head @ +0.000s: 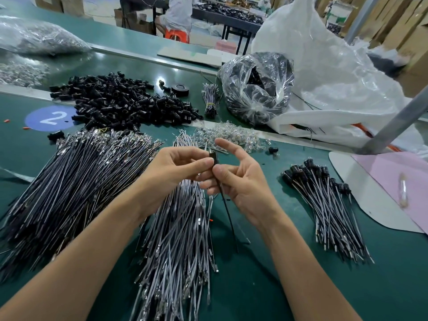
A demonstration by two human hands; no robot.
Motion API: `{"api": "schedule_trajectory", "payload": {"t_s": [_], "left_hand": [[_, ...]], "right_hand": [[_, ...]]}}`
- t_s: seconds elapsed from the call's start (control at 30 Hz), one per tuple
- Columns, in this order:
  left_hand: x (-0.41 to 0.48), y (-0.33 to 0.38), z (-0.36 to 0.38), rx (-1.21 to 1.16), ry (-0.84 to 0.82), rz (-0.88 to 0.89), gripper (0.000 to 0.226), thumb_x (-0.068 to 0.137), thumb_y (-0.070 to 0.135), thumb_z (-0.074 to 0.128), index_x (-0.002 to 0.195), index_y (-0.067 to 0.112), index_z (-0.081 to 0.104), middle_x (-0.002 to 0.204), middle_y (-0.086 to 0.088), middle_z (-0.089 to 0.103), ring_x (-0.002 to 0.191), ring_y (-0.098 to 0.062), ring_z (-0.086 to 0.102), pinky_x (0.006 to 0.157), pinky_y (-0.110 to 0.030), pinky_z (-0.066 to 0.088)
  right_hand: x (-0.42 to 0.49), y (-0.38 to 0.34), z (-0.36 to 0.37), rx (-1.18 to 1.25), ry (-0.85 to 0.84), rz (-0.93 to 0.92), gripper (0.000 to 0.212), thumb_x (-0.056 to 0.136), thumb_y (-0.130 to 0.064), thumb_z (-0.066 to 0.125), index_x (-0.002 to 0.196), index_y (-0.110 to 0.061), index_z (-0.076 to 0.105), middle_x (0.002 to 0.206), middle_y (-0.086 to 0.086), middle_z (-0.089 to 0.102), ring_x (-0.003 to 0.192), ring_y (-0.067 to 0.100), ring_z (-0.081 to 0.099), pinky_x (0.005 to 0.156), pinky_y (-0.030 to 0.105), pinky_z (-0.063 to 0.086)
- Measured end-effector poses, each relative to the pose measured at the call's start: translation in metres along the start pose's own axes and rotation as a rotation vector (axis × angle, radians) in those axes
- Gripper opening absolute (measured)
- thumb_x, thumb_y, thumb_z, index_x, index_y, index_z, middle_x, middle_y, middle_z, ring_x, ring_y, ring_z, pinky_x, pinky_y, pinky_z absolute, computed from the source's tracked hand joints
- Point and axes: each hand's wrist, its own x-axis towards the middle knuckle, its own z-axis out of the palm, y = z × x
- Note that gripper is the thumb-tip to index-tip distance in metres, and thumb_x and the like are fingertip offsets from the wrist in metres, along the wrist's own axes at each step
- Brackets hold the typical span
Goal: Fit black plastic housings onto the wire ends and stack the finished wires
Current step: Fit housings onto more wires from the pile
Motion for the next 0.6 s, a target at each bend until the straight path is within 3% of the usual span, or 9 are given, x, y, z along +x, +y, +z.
{"api": "schedule_trajectory", "payload": {"t_s": [0.17, 0.3, 0.43, 0.6], "left_hand": [[-0.0013, 0.0012, 0.0019, -0.034, -0.027, 0.041, 0.021, 0.072, 0.027, 0.074, 0.09, 0.015, 0.077, 0.081, -0.005, 0.072, 0.072, -0.012, 0.065, 0.067, -0.022, 0.056], [0.0024, 0.0026, 0.0004, -0.123, 0.091, 0.087, 0.029, 0.062, 0.03, 0.076, 0.088, 0.017, 0.077, 0.086, -0.001, 0.074, 0.081, -0.011, 0.066, 0.078, -0.024, 0.054], [0.0034, 0.0028, 0.0007, -0.166, 0.14, 0.097, 0.03, 0.063, 0.031, 0.076, 0.089, 0.015, 0.077, 0.086, -0.001, 0.074, 0.081, -0.011, 0.067, 0.077, -0.022, 0.054], [0.0019, 0.0004, 0.0075, -0.064, 0.184, 0.098, 0.02, 0.068, 0.025, 0.073, 0.086, 0.017, 0.077, 0.081, -0.001, 0.075, 0.075, -0.009, 0.067, 0.072, -0.018, 0.054]], "right_hand": [[0.0008, 0.0015, 0.0023, -0.086, -0.037, -0.012, 0.058, 0.082, -0.008, 0.063, 0.135, -0.013, 0.04, 0.083, 0.013, 0.074, 0.071, 0.022, 0.073, 0.065, 0.027, 0.057], [-0.0001, -0.0003, 0.0013, -0.171, 0.011, 0.009, 0.048, 0.088, -0.008, 0.062, 0.133, -0.01, 0.046, 0.083, 0.013, 0.074, 0.071, 0.024, 0.073, 0.065, 0.028, 0.057], [0.0001, 0.0005, 0.0014, -0.245, 0.026, 0.057, 0.016, 0.095, 0.002, 0.054, 0.106, -0.004, 0.063, 0.076, 0.011, 0.073, 0.065, 0.019, 0.071, 0.061, 0.025, 0.057], [-0.0009, 0.002, 0.0052, -0.252, 0.055, 0.04, 0.012, 0.095, 0.003, 0.054, 0.092, 0.001, 0.065, 0.068, 0.009, 0.07, 0.057, 0.018, 0.068, 0.055, 0.025, 0.055]]}}
